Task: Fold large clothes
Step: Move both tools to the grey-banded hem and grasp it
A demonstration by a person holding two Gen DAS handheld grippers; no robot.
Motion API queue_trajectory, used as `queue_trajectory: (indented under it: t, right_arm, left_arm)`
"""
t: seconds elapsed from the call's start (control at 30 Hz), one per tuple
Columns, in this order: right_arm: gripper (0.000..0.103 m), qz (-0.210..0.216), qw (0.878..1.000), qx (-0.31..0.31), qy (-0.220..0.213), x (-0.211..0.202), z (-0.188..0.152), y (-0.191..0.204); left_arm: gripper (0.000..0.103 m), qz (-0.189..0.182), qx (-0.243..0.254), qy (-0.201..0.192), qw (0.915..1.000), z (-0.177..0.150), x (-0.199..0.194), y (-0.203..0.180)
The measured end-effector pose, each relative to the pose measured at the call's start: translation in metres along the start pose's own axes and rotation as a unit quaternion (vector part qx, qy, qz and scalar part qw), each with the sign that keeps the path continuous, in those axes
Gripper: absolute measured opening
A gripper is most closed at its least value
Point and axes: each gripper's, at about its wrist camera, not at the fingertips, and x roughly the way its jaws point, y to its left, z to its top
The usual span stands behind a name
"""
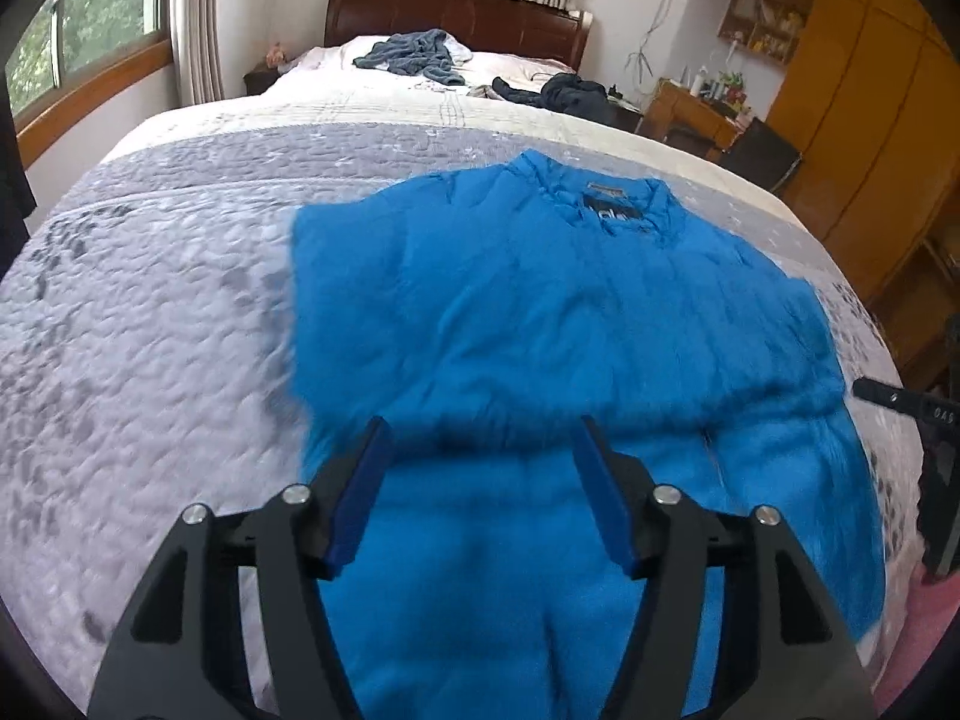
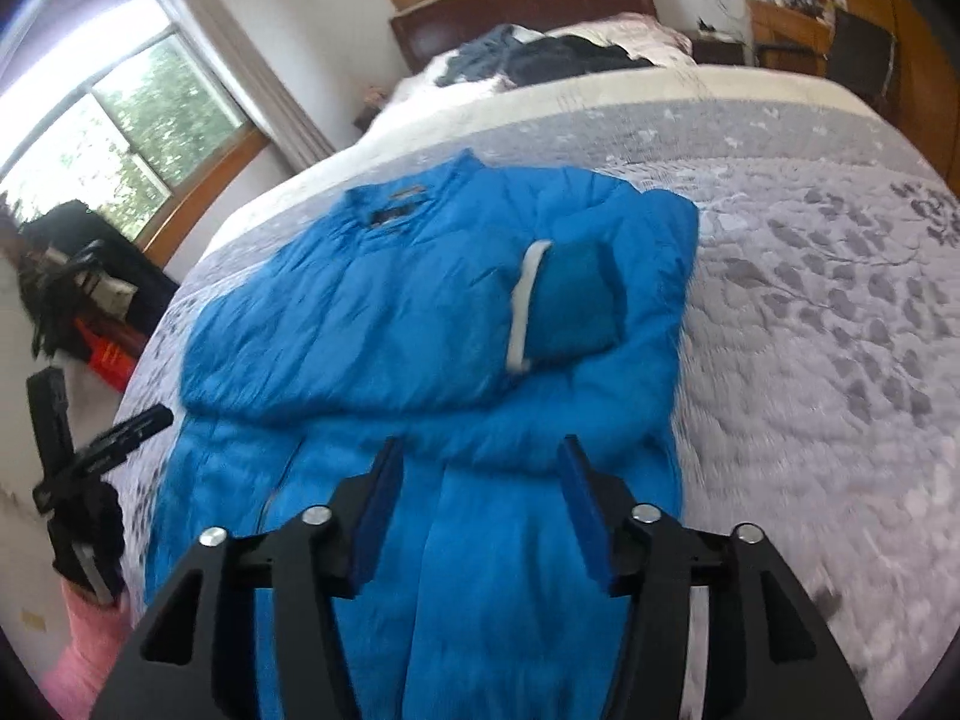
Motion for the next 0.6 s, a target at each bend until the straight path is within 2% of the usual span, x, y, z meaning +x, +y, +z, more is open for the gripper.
queue_trajectory:
  t: [0.13, 0.27, 0.4, 0.6]
  right_arm:
    - [0.066, 0.002, 1.000, -0.027, 0.004, -0.035, -0.046, 0.006]
    - [0.073, -0.009, 0.999, -0.042, 0.005, -0.060, -0.093, 0.008]
    - [0.076, -0.013, 0.999, -0.044, 0.010, -0.078, -0.135, 0.008]
    - [0.077, -0.008, 0.999, -0.019, 0.025, -0.089, -0.185, 0.002]
  left_arm:
    - [0.072, -0.002, -0.007, 0.024, 0.9997, -0.040, -0.031, 0.021]
    - [0.074, -0.003, -0.039, 0.054, 0.9978, -0.090, -0.055, 0.042]
    - [0.074, -0.002, -0.058, 0.072, 0.9957, -0.130, -0.070, 0.051]
    - [0.074, -0.030, -0.075, 0.072, 0.9941, -0.173, -0.093, 0.049]
